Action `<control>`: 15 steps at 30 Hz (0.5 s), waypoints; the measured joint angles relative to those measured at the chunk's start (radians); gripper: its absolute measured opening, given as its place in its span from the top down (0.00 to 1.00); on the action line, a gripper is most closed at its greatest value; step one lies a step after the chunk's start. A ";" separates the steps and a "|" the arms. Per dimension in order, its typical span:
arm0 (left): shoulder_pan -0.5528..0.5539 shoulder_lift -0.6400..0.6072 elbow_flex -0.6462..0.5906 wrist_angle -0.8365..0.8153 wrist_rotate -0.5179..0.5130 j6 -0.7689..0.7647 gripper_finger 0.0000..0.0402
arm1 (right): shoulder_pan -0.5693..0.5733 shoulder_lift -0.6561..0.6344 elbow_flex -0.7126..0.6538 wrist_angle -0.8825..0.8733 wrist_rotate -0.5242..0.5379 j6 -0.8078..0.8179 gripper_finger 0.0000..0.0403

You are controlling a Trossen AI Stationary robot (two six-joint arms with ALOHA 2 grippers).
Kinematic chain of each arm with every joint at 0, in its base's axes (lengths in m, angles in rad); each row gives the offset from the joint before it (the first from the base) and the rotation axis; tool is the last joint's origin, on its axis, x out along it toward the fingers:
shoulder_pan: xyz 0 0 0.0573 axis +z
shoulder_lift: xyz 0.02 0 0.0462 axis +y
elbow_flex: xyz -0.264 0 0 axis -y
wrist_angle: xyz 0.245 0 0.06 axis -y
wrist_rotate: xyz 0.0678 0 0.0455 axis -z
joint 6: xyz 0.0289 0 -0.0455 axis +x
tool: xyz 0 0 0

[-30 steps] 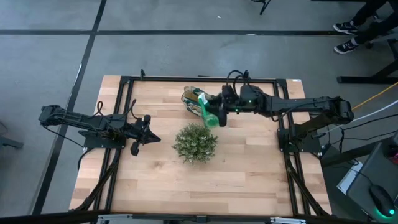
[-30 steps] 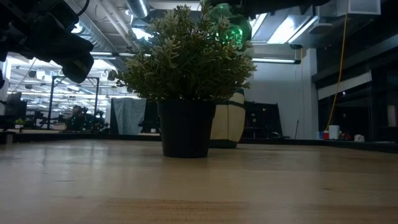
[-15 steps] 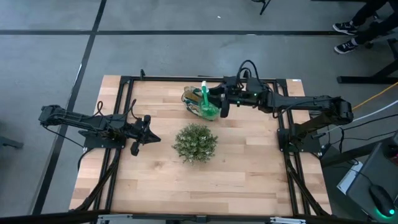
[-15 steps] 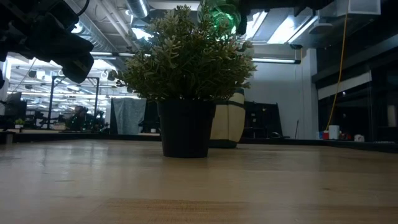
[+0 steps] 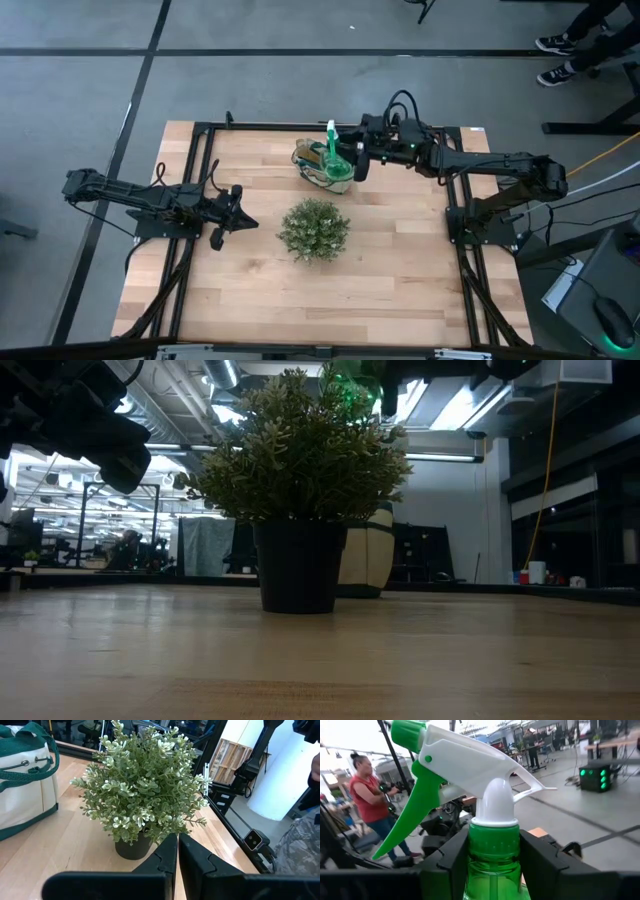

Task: Pick & Place Garden tools in Gardening bag
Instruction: Put the green spray bottle into the green gardening bag

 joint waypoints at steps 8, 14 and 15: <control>0.000 0.000 0.000 0.000 0.000 0.000 0.97 | -0.041 0.000 0.000 -0.012 0.033 -0.188 0.62; 0.000 0.000 0.000 0.000 0.000 0.000 0.97 | -0.073 0.002 0.000 -0.068 0.109 -0.304 0.62; 0.000 0.000 0.000 0.000 0.000 0.000 0.97 | -0.076 0.007 0.000 -0.069 0.109 -0.319 0.62</control>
